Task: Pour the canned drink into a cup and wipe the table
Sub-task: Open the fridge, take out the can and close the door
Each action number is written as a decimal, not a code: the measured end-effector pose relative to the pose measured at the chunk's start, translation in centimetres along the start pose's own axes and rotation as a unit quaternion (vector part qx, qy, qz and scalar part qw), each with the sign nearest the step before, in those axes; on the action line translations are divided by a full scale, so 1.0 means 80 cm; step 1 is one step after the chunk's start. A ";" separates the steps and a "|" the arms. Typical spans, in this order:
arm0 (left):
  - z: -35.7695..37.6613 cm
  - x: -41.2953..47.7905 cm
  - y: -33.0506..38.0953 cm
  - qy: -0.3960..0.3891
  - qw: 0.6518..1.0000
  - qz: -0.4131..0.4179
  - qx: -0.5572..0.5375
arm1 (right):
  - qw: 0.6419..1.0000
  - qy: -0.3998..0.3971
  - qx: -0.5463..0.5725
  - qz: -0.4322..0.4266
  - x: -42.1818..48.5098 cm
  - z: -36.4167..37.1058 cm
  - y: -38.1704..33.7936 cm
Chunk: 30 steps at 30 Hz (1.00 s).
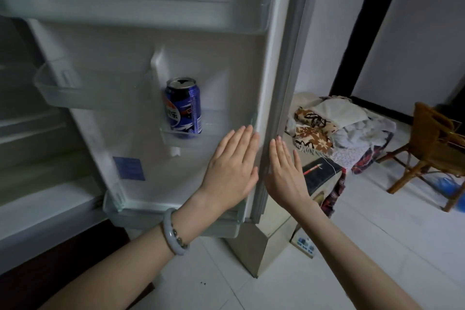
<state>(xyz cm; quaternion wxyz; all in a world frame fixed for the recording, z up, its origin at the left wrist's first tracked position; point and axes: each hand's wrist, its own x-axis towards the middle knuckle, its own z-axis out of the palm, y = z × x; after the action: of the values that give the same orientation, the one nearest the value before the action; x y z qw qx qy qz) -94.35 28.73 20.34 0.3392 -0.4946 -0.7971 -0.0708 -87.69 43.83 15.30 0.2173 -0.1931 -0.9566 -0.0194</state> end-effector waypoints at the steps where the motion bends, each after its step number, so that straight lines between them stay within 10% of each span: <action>1: 0.005 0.007 0.002 -0.008 1.000 -0.009 0.007 | 1.000 -0.005 0.003 -0.010 0.008 0.003 0.009; 30: 0.024 0.034 -0.003 0.001 0.999 -0.041 0.006 | 0.991 0.036 0.062 -0.110 0.059 0.004 0.058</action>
<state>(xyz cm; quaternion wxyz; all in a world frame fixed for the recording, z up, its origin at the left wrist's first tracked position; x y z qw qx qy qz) -96.22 31.51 20.59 0.3398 -0.4597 -0.8166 -0.0800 -90.02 49.85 16.81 0.2598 -0.0722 -0.9629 0.0094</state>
